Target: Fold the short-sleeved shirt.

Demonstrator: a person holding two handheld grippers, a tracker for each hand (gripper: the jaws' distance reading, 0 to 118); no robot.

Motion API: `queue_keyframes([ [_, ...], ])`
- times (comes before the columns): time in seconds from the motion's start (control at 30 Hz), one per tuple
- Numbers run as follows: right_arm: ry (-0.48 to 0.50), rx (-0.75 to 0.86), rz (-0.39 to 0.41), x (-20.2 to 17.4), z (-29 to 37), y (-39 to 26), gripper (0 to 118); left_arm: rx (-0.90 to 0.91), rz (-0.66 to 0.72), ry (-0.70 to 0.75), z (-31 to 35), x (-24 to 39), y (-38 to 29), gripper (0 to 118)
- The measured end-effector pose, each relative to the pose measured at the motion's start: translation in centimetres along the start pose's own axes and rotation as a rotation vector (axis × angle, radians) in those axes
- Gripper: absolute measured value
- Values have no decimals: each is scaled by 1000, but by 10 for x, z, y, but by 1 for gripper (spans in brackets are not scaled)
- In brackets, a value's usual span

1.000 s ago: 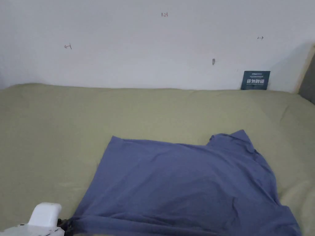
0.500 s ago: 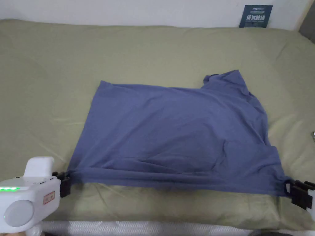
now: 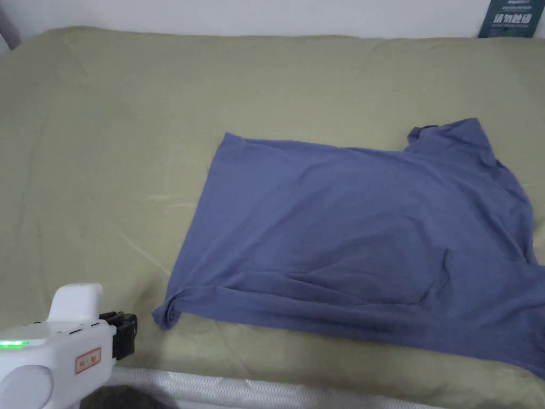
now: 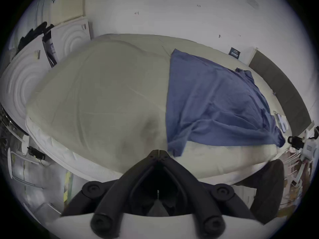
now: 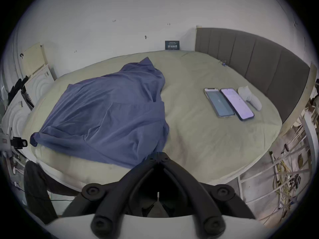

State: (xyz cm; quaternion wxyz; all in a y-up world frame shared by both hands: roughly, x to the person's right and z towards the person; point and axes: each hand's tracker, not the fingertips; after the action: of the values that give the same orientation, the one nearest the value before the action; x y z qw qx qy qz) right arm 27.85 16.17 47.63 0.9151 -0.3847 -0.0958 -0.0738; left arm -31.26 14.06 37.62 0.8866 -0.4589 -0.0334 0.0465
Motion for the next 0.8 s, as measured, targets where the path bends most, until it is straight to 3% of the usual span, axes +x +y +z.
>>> queue_keyframes([
  [0.07,3,6,-4,-5,6,-4,0,0,-7,-49,-4,3,-1,1],
  [0.1,-1,-1,3,18,-12,-7,0,4,-32,-38,-5,5,0,22],
  [0.17,-5,-9,9,27,-16,-9,0,25,-49,-18,-13,11,4,97],
  [0.2,-3,-12,2,31,-18,-10,0,5,-50,-25,-19,12,8,111],
  [0.37,-5,-34,6,17,-17,-9,0,-37,-73,-1,-49,27,25,109],
  [0.4,-4,-40,7,16,-18,-9,0,-44,-78,-4,-54,28,28,100],
  [0.43,-7,-41,9,15,-19,-9,0,-74,-92,-9,-60,28,29,78],
  [0.5,-7,-47,11,19,-21,-7,0,-81,-108,-12,-62,34,30,4],
  [0.73,26,-42,38,25,-25,0,1,-83,-103,-19,-56,42,30,4],
  [0.77,36,-48,40,24,-29,1,13,-85,-96,-20,-55,42,30,4],
  [0.8,41,-56,38,24,-32,2,61,-85,-93,-21,-54,43,30,4],
])
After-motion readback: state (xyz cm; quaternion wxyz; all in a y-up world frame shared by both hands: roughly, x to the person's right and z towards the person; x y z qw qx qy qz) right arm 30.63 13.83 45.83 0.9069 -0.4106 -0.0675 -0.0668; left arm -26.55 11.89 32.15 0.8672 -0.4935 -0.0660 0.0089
